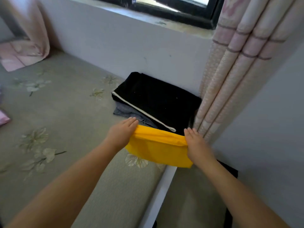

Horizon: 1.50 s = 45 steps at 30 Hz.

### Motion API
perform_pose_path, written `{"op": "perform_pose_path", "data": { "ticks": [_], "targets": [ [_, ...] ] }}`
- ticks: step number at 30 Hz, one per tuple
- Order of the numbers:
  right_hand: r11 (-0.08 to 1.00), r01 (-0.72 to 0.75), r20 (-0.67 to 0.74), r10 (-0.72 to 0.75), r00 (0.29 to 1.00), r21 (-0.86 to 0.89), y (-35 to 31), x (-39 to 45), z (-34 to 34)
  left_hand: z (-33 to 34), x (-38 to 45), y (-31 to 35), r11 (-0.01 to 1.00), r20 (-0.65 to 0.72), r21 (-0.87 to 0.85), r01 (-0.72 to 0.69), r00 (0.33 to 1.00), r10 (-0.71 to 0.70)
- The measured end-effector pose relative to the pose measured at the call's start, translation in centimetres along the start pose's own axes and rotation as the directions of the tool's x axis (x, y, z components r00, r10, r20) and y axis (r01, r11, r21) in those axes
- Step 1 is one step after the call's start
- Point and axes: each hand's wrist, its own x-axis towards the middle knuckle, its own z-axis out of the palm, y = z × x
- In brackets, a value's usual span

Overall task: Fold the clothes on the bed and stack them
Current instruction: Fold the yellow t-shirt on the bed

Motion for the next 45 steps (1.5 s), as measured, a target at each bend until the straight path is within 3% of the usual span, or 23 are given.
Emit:
{"op": "perform_pose_path", "data": {
  "ticks": [4,8,12,14,16,18,19,21,22,25,31,34,38,41,45],
  "targets": [
    [0.999,-0.027,-0.041,0.027,0.999,-0.016,1.8,9.2,-3.0,-1.9,10.6,-2.2,0.999,-0.041,0.01,-0.041,0.998,0.042],
    [0.998,-0.05,-0.162,0.042,0.986,-0.046,3.7,19.1,-7.2,-5.6,22.0,-4.9,0.997,-0.18,-0.03,-0.068,0.982,0.061],
    [1.0,-0.004,-0.243,0.006,0.97,0.01,4.3,25.0,-8.0,-6.1,28.3,-7.0,0.975,-0.414,-0.002,-0.221,0.888,0.2],
    [0.995,0.051,-0.243,-0.028,0.97,0.09,3.9,26.3,-5.9,-3.9,29.8,-8.4,0.965,-0.439,0.096,-0.242,0.86,0.26],
    [0.991,0.069,-0.193,-0.047,0.98,0.112,3.7,27.2,-2.1,-0.3,30.8,-9.3,0.951,-0.335,0.149,-0.27,0.892,0.305],
    [0.996,0.06,-0.054,-0.057,0.997,0.058,3.6,27.5,3.1,4.5,30.9,-9.9,0.975,0.027,0.138,-0.176,0.984,0.174],
    [0.998,0.057,0.046,-0.059,0.997,0.034,3.5,27.6,5.9,7.3,30.3,-10.1,0.988,0.195,0.122,-0.093,0.978,0.068],
    [0.999,0.041,0.233,-0.04,0.972,0.0,3.3,27.2,10.4,12.6,28.9,-9.1,0.993,0.364,0.115,0.006,0.93,-0.048],
    [0.998,0.046,0.268,-0.036,0.963,-0.032,3.2,26.8,11.9,14.7,28.0,-8.2,0.995,0.391,0.095,0.024,0.918,-0.06],
    [0.992,0.081,0.143,-0.066,0.987,-0.095,3.6,26.5,14.7,18.5,26.7,-6.7,0.995,0.292,0.044,0.095,0.951,-0.104],
    [0.984,0.165,-0.033,-0.167,0.985,-0.066,4.3,27.0,16.1,19.3,26.2,-6.4,0.988,0.157,0.001,0.152,0.976,-0.151],
    [0.952,0.303,-0.139,-0.305,0.942,-0.034,2.7,27.4,15.1,17.9,24.5,-6.4,0.977,0.069,-0.075,0.2,0.978,-0.195],
    [0.866,0.5,-0.165,-0.491,0.856,0.017,-2.6,28.2,14.0,16.2,19.2,-8.2,0.905,0.039,-0.119,0.409,0.913,-0.407],
    [0.768,0.639,-0.088,-0.635,0.768,0.042,-7.8,27.5,13.9,14.9,12.2,-9.8,0.793,0.008,-0.174,0.584,0.806,-0.592],
    [0.54,0.84,0.049,-0.842,0.537,0.061,-15.6,23.0,15.8,13.8,-0.3,-10.8,0.618,-0.089,-0.205,0.759,0.614,-0.784]
  ]
}}
